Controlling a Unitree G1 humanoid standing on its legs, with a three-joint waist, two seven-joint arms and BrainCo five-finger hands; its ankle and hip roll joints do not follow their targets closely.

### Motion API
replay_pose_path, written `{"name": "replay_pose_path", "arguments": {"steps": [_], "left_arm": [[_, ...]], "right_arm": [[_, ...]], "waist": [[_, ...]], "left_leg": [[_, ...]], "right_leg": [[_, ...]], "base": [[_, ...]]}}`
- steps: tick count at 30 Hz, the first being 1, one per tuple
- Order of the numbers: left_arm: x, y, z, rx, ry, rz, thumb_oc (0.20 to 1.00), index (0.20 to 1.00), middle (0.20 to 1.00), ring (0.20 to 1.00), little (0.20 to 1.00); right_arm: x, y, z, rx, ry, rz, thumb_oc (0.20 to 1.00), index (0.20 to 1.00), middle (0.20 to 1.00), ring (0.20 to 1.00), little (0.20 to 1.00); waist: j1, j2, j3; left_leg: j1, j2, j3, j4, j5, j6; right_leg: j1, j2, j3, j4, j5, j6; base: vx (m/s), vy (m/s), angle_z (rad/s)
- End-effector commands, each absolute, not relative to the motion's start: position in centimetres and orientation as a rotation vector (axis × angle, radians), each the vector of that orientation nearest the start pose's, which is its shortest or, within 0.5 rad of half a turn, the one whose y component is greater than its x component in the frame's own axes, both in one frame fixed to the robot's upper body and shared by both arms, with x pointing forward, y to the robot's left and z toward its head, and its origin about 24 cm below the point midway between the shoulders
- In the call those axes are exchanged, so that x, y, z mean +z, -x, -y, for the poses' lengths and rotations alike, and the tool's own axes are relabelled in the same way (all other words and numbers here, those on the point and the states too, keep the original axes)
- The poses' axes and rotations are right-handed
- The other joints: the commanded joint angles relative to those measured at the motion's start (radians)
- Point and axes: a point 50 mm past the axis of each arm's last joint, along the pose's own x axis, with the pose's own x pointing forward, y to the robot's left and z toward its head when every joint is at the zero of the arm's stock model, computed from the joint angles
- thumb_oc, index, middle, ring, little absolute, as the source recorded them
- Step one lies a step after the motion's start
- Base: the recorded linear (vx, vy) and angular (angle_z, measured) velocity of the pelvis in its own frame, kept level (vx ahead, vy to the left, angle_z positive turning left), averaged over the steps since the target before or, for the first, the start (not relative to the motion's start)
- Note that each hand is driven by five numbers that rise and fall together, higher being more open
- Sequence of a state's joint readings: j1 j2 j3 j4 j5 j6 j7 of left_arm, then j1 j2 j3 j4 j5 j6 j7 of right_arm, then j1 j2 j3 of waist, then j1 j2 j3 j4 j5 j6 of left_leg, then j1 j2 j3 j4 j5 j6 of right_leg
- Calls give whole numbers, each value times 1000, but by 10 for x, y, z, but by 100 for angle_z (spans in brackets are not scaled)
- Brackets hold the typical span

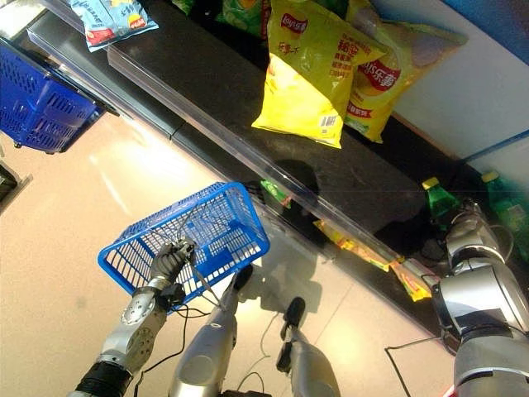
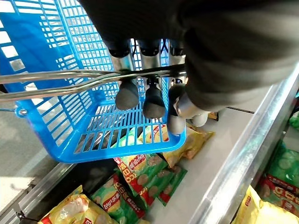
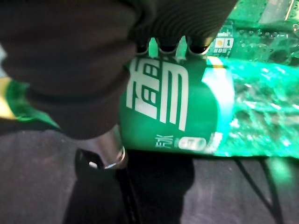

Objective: Pick up the snacks into the basket

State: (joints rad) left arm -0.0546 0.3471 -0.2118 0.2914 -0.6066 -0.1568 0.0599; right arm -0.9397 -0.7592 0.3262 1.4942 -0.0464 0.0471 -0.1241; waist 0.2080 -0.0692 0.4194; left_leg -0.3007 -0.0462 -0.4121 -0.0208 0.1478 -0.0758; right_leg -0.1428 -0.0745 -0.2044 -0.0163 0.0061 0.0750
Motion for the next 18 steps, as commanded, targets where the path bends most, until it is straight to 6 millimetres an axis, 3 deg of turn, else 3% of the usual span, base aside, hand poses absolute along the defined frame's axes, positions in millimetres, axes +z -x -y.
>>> {"name": "replay_pose_path", "arguments": {"steps": [1, 10, 12, 18], "left_arm": [[56, -259, -186, -39, 312, 126, 200, 200, 200, 200, 200], [68, -259, -186, -67, 334, 173, 200, 200, 200, 200, 200], [72, -259, -190, -73, 350, 196, 200, 200, 200, 200, 200], [78, -250, -187, -164, 382, 211, 200, 200, 200, 200, 200]], "right_arm": [[99, -341, 360, -442, 786, -542, 200, 200, 200, 200, 200], [50, -330, 335, -441, 395, -454, 200, 200, 200, 200, 200], [25, -316, 327, -461, 192, -418, 200, 200, 200, 200, 200], [3, -291, 315, -491, -127, -276, 200, 200, 200, 200, 200]], "waist": [[0, 15, -21], [-22, -4, -87], [-42, -15, -125], [-89, -13, -200]], "left_leg": [[70, -70, -17, -66, -33, 74], [121, -70, -5, -66, -54, 77], [155, -75, 10, -63, -73, 83], [215, -81, 46, -62, -104, 92]], "right_leg": [[-101, -30, -3, 195, -58, 19], [-52, -39, -1, 196, -68, 26], [-23, -40, 8, 192, -70, 28], [17, -36, 41, 181, -78, 33]], "base": [[0, 0, 0], [11, 2, 1], [55, 21, 0], [53, 45, -11]]}}
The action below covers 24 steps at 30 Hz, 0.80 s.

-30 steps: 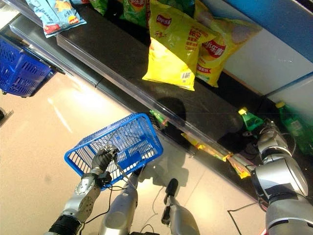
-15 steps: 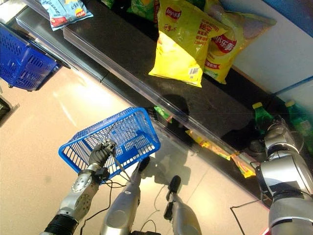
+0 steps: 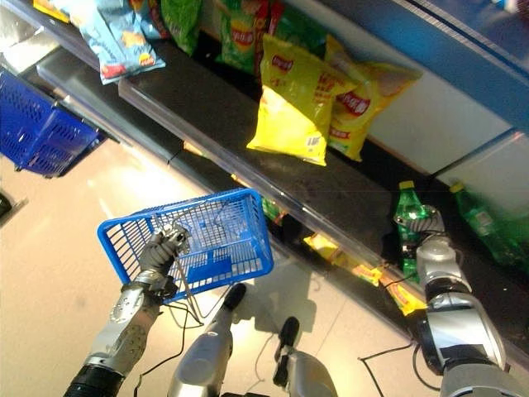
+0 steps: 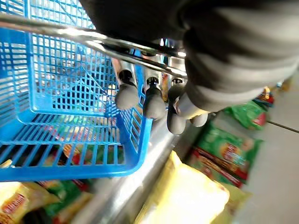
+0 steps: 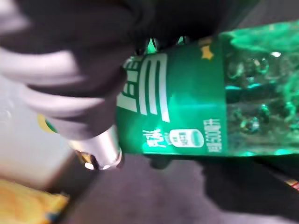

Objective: Pick up the snacks into the basket

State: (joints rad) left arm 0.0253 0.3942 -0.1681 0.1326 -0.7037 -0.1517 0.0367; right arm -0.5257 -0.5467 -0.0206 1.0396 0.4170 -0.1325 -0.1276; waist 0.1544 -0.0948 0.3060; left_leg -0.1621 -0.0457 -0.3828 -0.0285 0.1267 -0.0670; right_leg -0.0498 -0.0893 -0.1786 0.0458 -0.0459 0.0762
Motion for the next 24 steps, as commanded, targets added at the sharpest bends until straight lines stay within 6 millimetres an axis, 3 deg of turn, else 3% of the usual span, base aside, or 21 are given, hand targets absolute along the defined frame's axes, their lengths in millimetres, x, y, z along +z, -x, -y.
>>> {"name": "replay_pose_path", "arguments": {"steps": [1, 7, 9, 13, 19, 24], "left_arm": [[78, -247, -186, -190, 379, 208, 200, 200, 200, 200, 200], [68, -234, -176, -295, 405, 145, 200, 200, 200, 200, 200], [58, -231, -169, -292, 451, 95, 200, 200, 200, 200, 200], [53, -230, -165, -263, 474, 70, 200, 200, 200, 200, 200], [59, -233, -156, -275, 524, 94, 200, 200, 200, 200, 200], [65, -237, -141, -368, 536, 96, 200, 200, 200, 200, 200]], "right_arm": [[1, -288, 311, -484, -164, -247, 200, 200, 200, 200, 200], [8, -277, 291, -459, -445, -37, 200, 200, 200, 200, 200], [16, -276, 274, -435, -611, 77, 200, 200, 200, 200, 200], [36, -275, 243, -335, -777, 225, 200, 200, 200, 200, 200], [62, -272, 193, -18, -720, 278, 200, 200, 200, 200, 200], [48, -262, 155, 250, -473, 118, 200, 200, 200, 200, 200]], "waist": [[-43, 13, -97], [-82, 14, -160], [-101, 17, -183], [-125, 16, -213], [-131, 11, -218], [-128, 3, -212]], "left_leg": [[86, -81, 23, -54, -87, 84], [125, -79, 68, -55, -113, 88], [140, -76, 85, -55, -121, 91], [167, -66, 117, -55, -138, 96], [177, -58, 138, -54, -141, 98], [172, -56, 128, -58, -133, 94]], "right_leg": [[-70, -18, 24, 117, -27, 32], [-37, -4, 73, 82, -27, 33], [-27, 1, 91, 71, -26, 34], [-13, 11, 131, 64, -25, 34], [-12, 23, 159, 58, -16, 32], [-10, 22, 152, 46, -11, 30]], "base": [[72, 33, -28], [56, 19, -23], [63, 2, -26], [49, -5, -31], [-2, -8, -24], [-8, -14, -2]]}}
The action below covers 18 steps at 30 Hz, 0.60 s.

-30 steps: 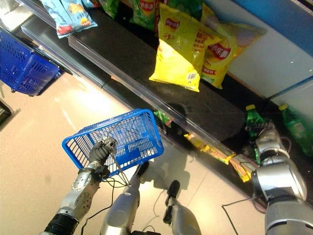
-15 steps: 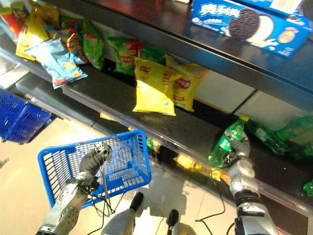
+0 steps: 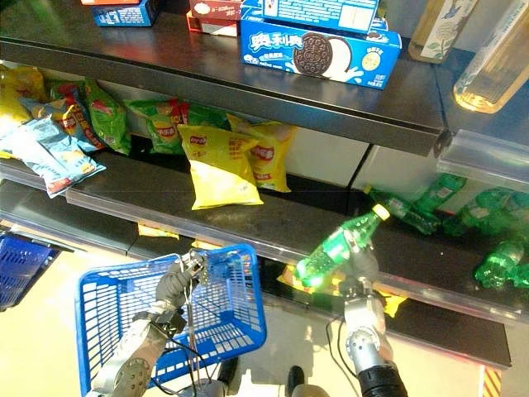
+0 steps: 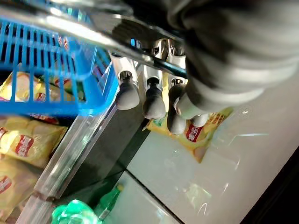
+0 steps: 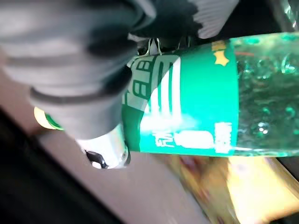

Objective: Pick up the snacks into the basket

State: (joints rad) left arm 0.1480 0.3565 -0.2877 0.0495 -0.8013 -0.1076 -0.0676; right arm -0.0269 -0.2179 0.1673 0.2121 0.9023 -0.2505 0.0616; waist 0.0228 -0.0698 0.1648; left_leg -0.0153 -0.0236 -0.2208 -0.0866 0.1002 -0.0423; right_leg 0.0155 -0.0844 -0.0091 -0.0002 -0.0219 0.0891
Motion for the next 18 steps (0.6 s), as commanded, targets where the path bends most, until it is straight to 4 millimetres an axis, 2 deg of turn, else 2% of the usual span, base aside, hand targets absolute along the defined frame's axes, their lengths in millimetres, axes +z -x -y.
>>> {"name": "replay_pose_path", "arguments": {"steps": [1, 3, 5, 6, 7, 8, 9, 10, 12, 15, 16, 17, 18], "left_arm": [[67, -239, -133, -409, 542, 100, 200, 200, 200, 200, 200], [70, -241, -130, -424, 537, 107, 200, 200, 200, 200, 200], [76, -246, -115, -494, 521, 115, 200, 200, 200, 200, 200], [76, -246, -116, -494, 521, 115, 200, 200, 200, 200, 200], [80, -248, -104, -543, 532, 117, 200, 200, 200, 200, 200], [80, -248, -104, -543, 531, 118, 200, 200, 200, 200, 200], [80, -248, -100, -556, 539, 115, 200, 200, 200, 200, 200], [83, -249, -96, -577, 542, 118, 200, 200, 200, 200, 200], [86, -247, -89, -613, 558, 118, 200, 200, 200, 200, 200], [91, -246, -84, -645, 564, 127, 200, 200, 200, 200, 200], [97, -246, -80, -674, 568, 140, 200, 200, 200, 200, 200], [97, -246, -80, -674, 568, 140, 200, 200, 200, 200, 200], [103, -247, -73, -712, 571, 150, 200, 200, 200, 200, 200]], "right_arm": [[36, -261, 142, 311, -420, 50, 200, 200, 200, 200, 200], [35, -262, 136, 340, -375, 35, 200, 200, 200, 200, 200], [24, -259, 109, 503, -200, -37, 200, 200, 200, 200, 200], [24, -259, 109, 504, -199, -37, 200, 200, 200, 200, 200], [17, -260, 91, 581, -131, -72, 200, 200, 200, 200, 200], [17, -260, 91, 581, -131, -71, 200, 200, 200, 200, 200], [15, -261, 81, 615, -111, -82, 200, 200, 200, 200, 200], [14, -260, 63, 700, -22, -83, 200, 200, 200, 200, 200], [1, -262, 48, 756, 123, -123, 200, 200, 200, 200, 200], [-5, -264, 38, 782, 218, -135, 200, 200, 200, 200, 200], [-23, -263, 41, 739, 247, -221, 200, 200, 200, 200, 200], [-23, -263, 41, 739, 247, -221, 200, 200, 200, 200, 200], [-40, -263, 49, 669, 253, -309, 200, 200, 200, 200, 200]], "waist": [[9, -23, -65], [11, -24, -58], [28, -24, -34], [27, -24, -33], [45, -26, -20], [45, -26, -19], [53, -28, -15], [70, -31, -9], [94, -32, 0], [112, -33, 17], [125, -34, 37], [125, -34, 37], [144, -29, 57]], "left_leg": [[21, -79, -38, 0, -104, 69], [19, -80, -40, 1, -102, 69], [6, -84, -52, 7, -97, 69], [6, -84, -53, 7, -97, 69], [-3, -88, -64, 13, -95, 69], [-3, -88, -65, 13, -95, 69], [-7, -89, -69, 16, -95, 69], [-15, -91, -78, 20, -94, 68], [-26, -94, -91, 26, -92, 68], [-45, -99, -105, 41, -91, 65], [-71, -105, -122, 62, -88, 62], [-71, -105, -122, 62, -88, 62], [-100, -111, -148, 78, -81, 58]], "right_leg": [[-78, 16, -22, 91, -32, 17], [-80, 16, -25, 91, -31, 17], [-80, 14, -41, 84, -27, 16], [-80, 14, -41, 84, -27, 16], [-74, 11, -55, 73, -23, 17], [-73, 11, -55, 73, -23, 17], [-72, 10, -60, 69, -21, 17], [-69, 9, -69, 64, -19, 18], [-67, 6, -78, 59, -17, 18], [-72, 5, -91, 65, -21, 17], [-81, 2, -105, 75, -24, 15], [-81, 2, -106, 75, -24, 15], [-90, -1, -132, 82, -27, 11]], "base": [[0, 0, 0], [0, 0, 0], [-42, -16, 5], [-44, -31, 9], [-17, -21, 10], [-22, -34, 19], [-11, -23, 33], [-14, -31, 28], [-13, -19, 18], [-59, -31, 22], [-51, -25, 29], [-102, -67, 50], [-49, -52, 42]]}}
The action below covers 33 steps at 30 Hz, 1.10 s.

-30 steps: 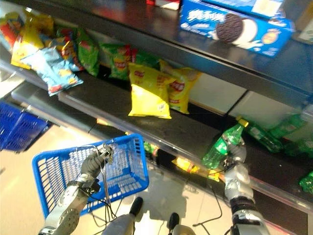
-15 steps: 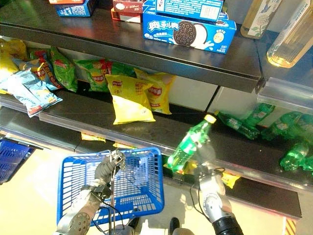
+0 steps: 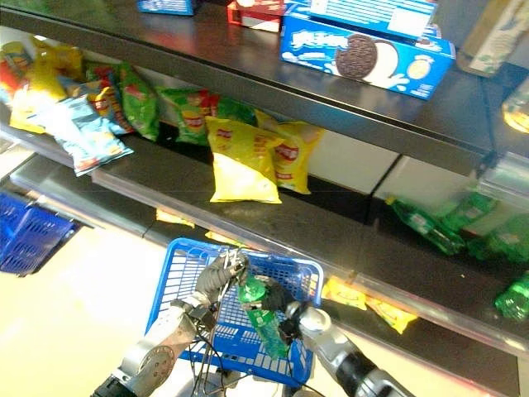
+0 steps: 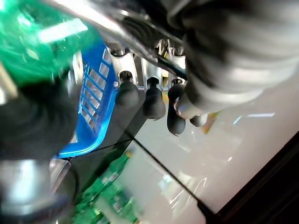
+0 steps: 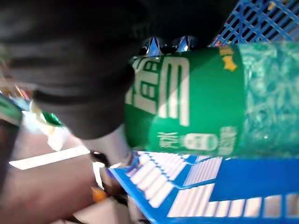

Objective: Pick up the snacks into the basket

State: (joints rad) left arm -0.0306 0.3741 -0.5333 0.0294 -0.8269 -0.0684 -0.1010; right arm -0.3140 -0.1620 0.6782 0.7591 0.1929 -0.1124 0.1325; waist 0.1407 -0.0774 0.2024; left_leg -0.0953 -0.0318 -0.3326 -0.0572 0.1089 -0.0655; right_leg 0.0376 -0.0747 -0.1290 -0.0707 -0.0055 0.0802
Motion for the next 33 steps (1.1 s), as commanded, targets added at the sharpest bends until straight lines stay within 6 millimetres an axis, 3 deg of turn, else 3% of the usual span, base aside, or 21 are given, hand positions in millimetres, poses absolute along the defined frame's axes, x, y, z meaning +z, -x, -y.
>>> {"name": "replay_pose_path", "arguments": {"steps": [1, 7, 8, 12, 14, 17, 18, 20, 26, 31, 33], "left_arm": [[105, -246, -71, -725, 579, 154, 200, 200, 200, 200, 200], [110, -239, -63, -772, 622, 144, 200, 200, 200, 200, 200], [106, -238, -62, -762, 632, 124, 200, 200, 200, 200, 200], [114, -228, -60, -828, 616, 120, 200, 200, 200, 200, 200], [112, -223, -54, -864, 654, 84, 200, 200, 200, 200, 200], [109, -220, -52, -864, 661, 64, 200, 200, 200, 200, 200], [107, -220, -51, -863, 665, 54, 200, 200, 200, 200, 200], [104, -218, -48, -875, 673, 28, 200, 200, 200, 200, 200], [100, -216, -48, -873, 690, -5, 200, 200, 200, 200, 200], [94, -221, -68, -770, 673, 10, 200, 200, 200, 200, 200], [87, -228, -97, -608, 650, 46, 200, 200, 200, 200, 200]], "right_arm": [[-47, -261, 52, 640, 244, -348, 200, 200, 200, 200, 200], [-66, -261, 67, 538, 300, -448, 200, 200, 200, 200, 200], [-50, -272, 52, 564, 334, -380, 200, 200, 200, 200, 200], [-54, -275, 63, 484, 329, -404, 200, 200, 200, 200, 200], [-42, -295, 54, 419, 344, -390, 200, 200, 200, 200, 200], [-37, -307, 66, 320, 334, -407, 200, 200, 200, 200, 200], [-34, -311, 64, 318, 327, -403, 401, 401, 401, 401, 401], [-27, -318, 60, 309, 313, -404, 1000, 1000, 1000, 1000, 1000], [-24, -320, 56, 316, 303, -409, 1000, 1000, 1000, 1000, 1000], [1, -322, 37, 447, 381, -240, 1000, 1000, 1000, 1000, 1000], [23, -313, 36, 545, 409, -75, 1000, 1000, 1000, 1000, 1000]], "waist": [[31, -19, 21], [60, 0, 17], [64, 0, 11], [65, 12, 7], [84, 27, 11], [96, 39, 21], [98, 42, 24], [101, 41, 18], [99, 27, -13], [74, -3, -21], [46, -32, -18]], "left_leg": [[-27, -106, -47, 50, -87, 79], [-34, -124, -108, 36, -73, 73], [-29, -123, -109, 28, -72, 75], [-19, -118, -106, 14, -72, 79], [-20, -123, -122, 12, -68, 79], [-20, -127, -128, 13, -63, 77], [-18, -129, -130, 14, -63, 78], [-15, -132, -132, 18, -67, 79], [-7, -133, -116, 22, -82, 85], [-4, -127, -56, 35, -101, 95], [3, -117, 14, 46, -121, 107]], "right_leg": [[-113, -13, -26, 152, -44, 20], [-99, -27, -91, 138, -47, 21], [-98, -28, -93, 136, -46, 23], [-103, -34, -94, 149, -48, 27], [-100, -39, -106, 149, -49, 28], [-98, -44, -117, 150, -45, 29], [-97, -46, -118, 151, -44, 29], [-91, -49, -122, 151, -43, 30], [-83, -55, -106, 140, -36, 37], [-93, -53, -47, 130, -16, 46], [-113, -48, 25, 132, 4, 59]], "base": [[-51, -60, 63], [20, -8, 49], [21, 28, 10], [4, 3, 1], [7, 18, 5], [-8, 31, 16], [-12, 38, 30], [17, 23, 13], [39, 45, 1], [10, 68, -19], [0, 109, -49]]}}
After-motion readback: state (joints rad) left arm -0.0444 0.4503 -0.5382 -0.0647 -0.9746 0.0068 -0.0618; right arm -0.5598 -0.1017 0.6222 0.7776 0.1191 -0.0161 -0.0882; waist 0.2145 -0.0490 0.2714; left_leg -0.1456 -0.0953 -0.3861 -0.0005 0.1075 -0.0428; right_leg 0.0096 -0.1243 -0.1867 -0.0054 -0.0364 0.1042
